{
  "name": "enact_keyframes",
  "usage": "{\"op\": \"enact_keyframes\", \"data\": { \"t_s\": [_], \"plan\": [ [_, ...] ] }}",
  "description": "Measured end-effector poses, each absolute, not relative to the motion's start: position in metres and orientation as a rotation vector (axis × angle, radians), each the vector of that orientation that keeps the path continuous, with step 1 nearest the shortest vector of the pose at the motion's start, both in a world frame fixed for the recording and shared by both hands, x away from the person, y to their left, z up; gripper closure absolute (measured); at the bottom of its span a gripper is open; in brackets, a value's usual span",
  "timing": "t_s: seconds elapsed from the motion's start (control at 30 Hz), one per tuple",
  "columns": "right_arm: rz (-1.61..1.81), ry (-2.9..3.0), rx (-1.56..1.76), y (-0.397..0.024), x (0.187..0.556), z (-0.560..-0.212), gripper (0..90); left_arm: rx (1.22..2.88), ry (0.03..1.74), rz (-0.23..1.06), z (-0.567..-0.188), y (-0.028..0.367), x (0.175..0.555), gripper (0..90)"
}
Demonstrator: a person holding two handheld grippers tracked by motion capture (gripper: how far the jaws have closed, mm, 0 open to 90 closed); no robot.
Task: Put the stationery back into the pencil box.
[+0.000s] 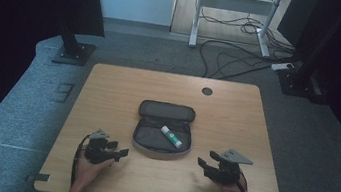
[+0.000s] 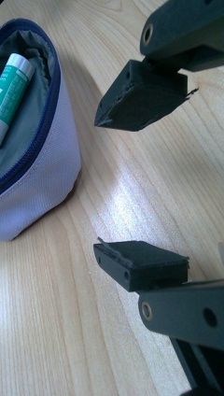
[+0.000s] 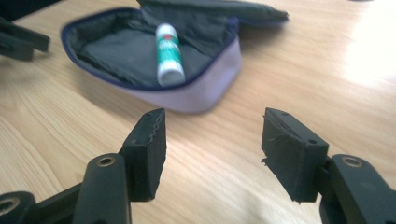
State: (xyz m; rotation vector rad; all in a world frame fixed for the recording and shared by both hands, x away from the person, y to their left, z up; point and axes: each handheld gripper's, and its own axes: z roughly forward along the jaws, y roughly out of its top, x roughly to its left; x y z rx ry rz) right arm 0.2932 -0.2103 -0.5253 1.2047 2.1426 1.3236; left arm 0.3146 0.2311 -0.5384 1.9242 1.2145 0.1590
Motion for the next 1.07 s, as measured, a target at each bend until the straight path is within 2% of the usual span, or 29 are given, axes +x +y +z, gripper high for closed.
{"op": "enact_keyframes", "data": {
  "t_s": [0.47,1.07],
  "plan": [
    [1.217,2.141,1.279,-0.233,0.287,-0.548,37.5,1.929,1.212,0.162,-0.539,0.232,0.315,33.8],
    [1.179,2.153,1.295,-0.235,0.288,-0.552,35.8,1.923,1.209,0.165,-0.537,0.233,0.315,33.7]
  ]
}}
